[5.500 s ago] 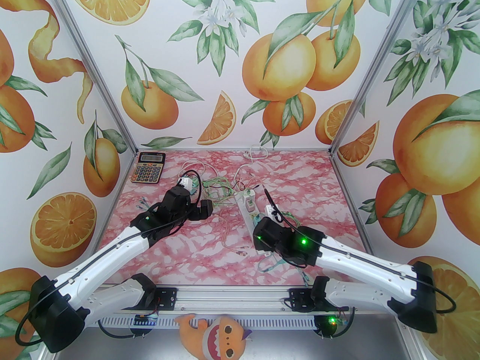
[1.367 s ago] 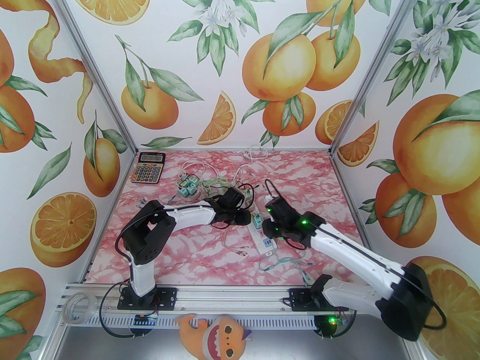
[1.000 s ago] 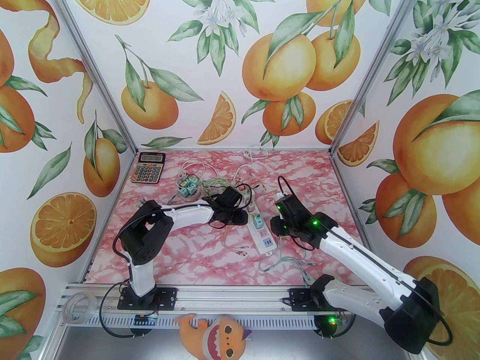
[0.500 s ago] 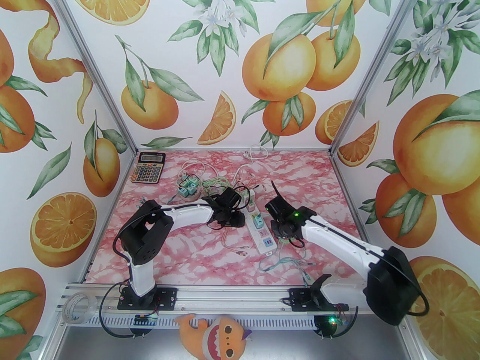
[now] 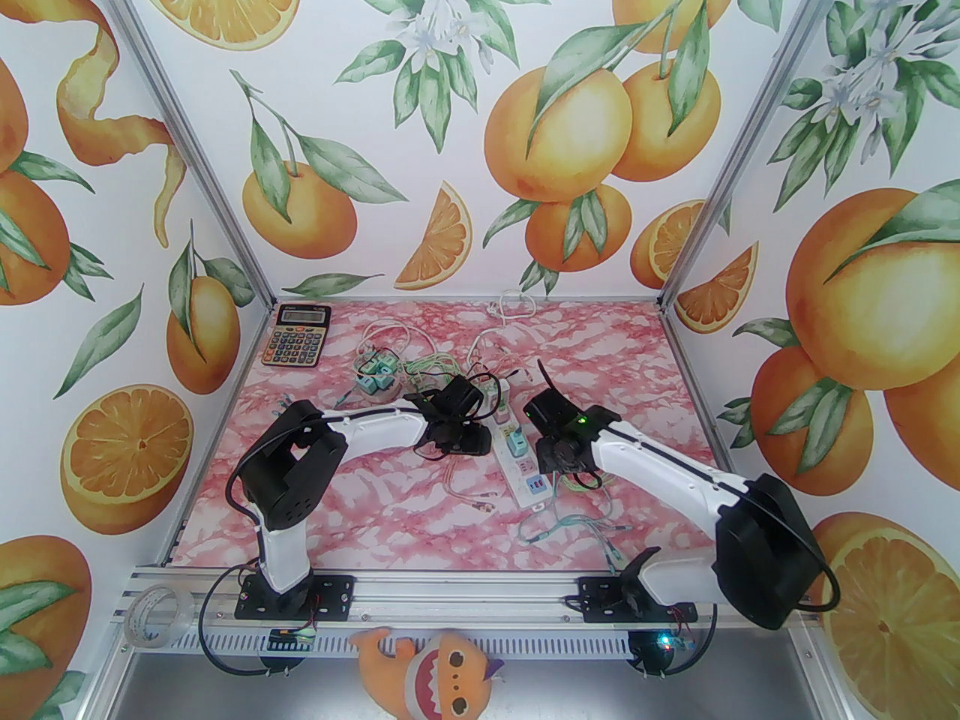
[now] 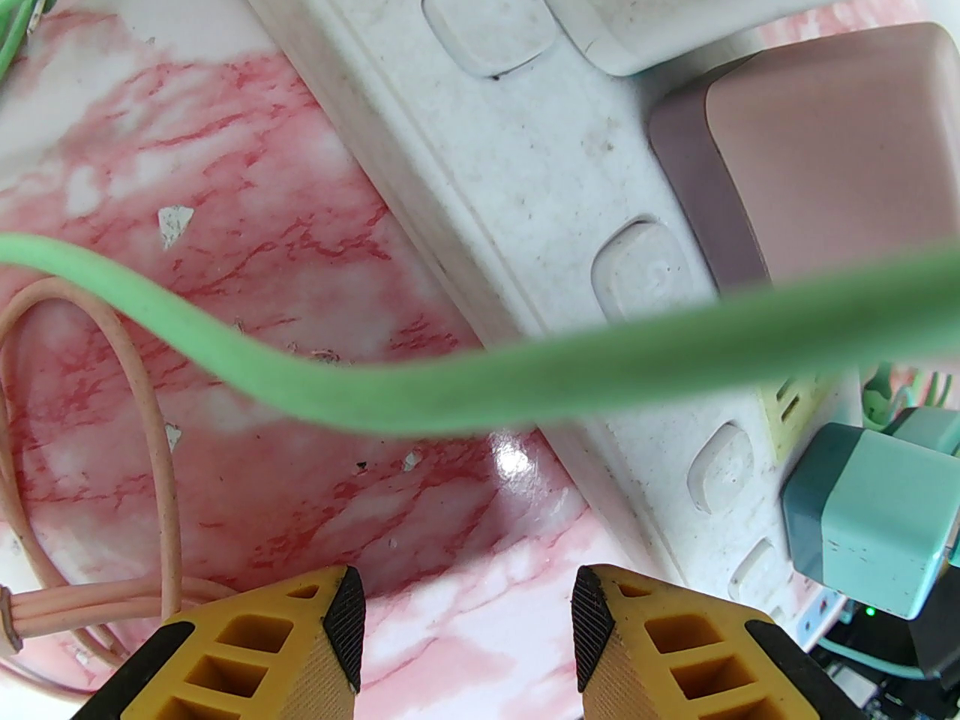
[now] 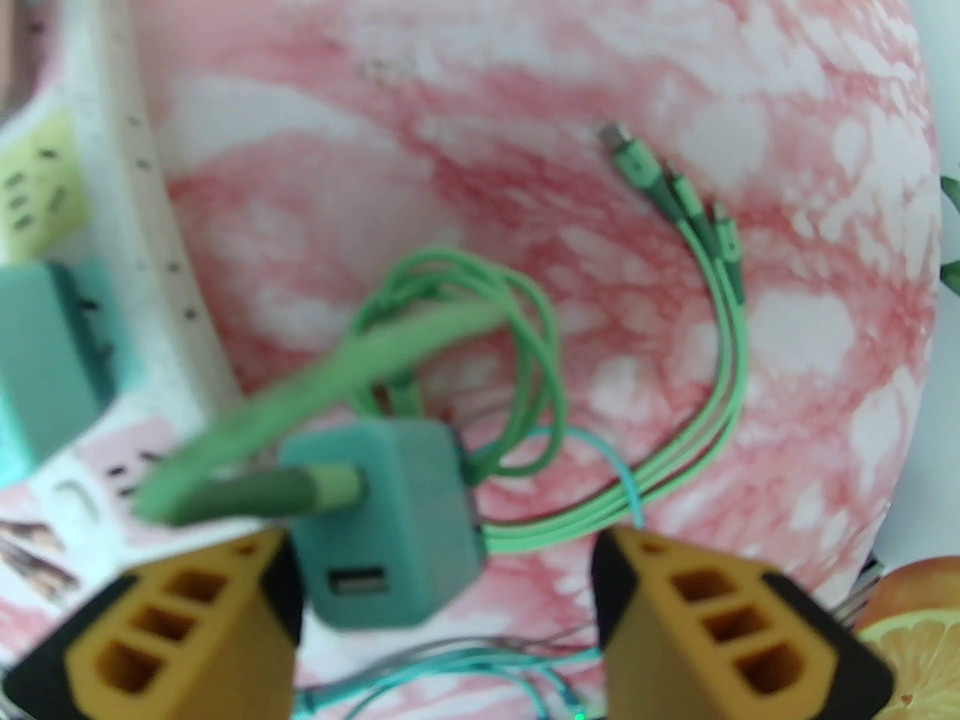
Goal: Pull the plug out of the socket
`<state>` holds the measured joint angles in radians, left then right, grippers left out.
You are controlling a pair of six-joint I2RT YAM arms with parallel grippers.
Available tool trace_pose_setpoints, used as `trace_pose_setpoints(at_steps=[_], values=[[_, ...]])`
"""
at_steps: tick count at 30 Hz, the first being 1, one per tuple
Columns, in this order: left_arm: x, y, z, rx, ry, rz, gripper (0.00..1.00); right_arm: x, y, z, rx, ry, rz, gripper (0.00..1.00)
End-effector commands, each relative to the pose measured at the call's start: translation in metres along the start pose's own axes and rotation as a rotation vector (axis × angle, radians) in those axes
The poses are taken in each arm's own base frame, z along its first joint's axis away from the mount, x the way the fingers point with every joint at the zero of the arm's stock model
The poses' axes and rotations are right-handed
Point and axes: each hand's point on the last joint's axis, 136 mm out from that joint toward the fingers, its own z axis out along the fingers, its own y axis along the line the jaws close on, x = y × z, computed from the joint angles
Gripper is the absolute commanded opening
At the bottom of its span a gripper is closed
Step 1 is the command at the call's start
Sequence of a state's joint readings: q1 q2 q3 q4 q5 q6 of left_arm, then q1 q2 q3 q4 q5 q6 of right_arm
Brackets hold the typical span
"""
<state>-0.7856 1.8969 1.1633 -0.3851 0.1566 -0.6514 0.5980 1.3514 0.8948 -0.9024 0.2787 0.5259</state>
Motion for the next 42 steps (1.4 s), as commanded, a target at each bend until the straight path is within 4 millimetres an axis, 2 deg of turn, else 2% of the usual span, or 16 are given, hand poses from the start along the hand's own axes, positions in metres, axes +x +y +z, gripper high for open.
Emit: trace_pose_setpoints(at_steps=[1, 4, 7, 9, 12, 14, 16, 20, 23, 27, 35, 39, 42], values=[[-0.016, -0.016, -0.021, 0.037, -0.052, 0.018, 0.52, -0.012, 0.006, -0.036, -0.08, -0.066, 0.003, 0.78], [-0.019, -0.015, -0.023, 0.04, -0.059, 0.016, 0.52, -0.02, 0.009, -0.06, -0.149, -0.124, 0.005, 0.89], [-0.023, -0.011, -0.028, 0.033, -0.074, 0.014, 0.53, -0.027, 0.014, -0.083, -0.23, -0.19, 0.005, 0.93], [-0.026, -0.008, -0.032, 0.028, -0.083, 0.011, 0.52, -0.033, 0.014, -0.096, -0.261, -0.234, 0.017, 0.93], [-0.031, -0.006, -0.041, 0.027, -0.104, 0.016, 0.53, -0.039, 0.012, -0.105, -0.293, -0.279, 0.049, 0.88], [-0.036, -0.007, -0.051, 0.023, -0.131, 0.03, 0.54, -0.041, 0.01, -0.104, -0.3, -0.295, 0.079, 0.8], [-0.039, -0.008, -0.061, 0.019, -0.156, 0.04, 0.55, -0.04, 0.009, -0.098, -0.309, -0.296, 0.109, 0.68], [-0.042, -0.01, -0.076, 0.02, -0.186, 0.053, 0.57, -0.032, 0.016, -0.072, -0.345, -0.245, 0.153, 0.53], [-0.041, -0.011, -0.083, 0.024, -0.194, 0.052, 0.59, -0.023, 0.018, -0.05, -0.366, -0.191, 0.19, 0.54], [-0.039, -0.013, -0.092, 0.029, -0.207, 0.054, 0.61, -0.01, 0.022, -0.024, -0.373, -0.127, 0.192, 0.59], [-0.041, -0.017, -0.111, 0.041, -0.263, 0.063, 0.63, 0.009, 0.029, 0.008, -0.367, -0.033, 0.182, 0.61], [-0.043, -0.021, -0.117, 0.053, -0.281, 0.071, 0.63, 0.017, 0.018, 0.025, -0.28, 0.005, 0.183, 0.6], [-0.044, -0.024, -0.12, 0.058, -0.287, 0.08, 0.63, 0.02, -0.001, 0.035, -0.173, 0.027, 0.201, 0.59]])
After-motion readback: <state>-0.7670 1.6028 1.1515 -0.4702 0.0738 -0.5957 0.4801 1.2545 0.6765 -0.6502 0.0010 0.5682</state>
